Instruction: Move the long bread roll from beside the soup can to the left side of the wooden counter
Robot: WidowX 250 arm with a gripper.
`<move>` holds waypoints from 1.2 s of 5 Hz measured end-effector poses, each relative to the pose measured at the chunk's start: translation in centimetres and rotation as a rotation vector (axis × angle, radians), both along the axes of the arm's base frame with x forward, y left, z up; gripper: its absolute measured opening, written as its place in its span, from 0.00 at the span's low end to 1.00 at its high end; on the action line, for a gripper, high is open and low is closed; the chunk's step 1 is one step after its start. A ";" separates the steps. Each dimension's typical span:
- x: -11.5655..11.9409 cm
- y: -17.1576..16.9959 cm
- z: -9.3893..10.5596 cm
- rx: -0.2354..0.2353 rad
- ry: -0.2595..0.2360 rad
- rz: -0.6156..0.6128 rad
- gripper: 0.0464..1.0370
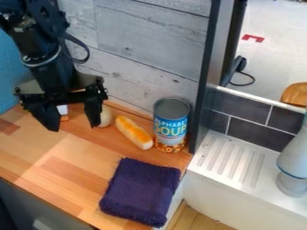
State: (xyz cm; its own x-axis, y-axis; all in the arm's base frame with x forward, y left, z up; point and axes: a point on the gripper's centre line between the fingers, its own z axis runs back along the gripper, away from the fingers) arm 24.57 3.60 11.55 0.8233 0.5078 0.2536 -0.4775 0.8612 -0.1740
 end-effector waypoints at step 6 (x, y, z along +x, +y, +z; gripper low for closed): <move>11.3 2.3 -6.3 -0.063 0.070 0.470 0.96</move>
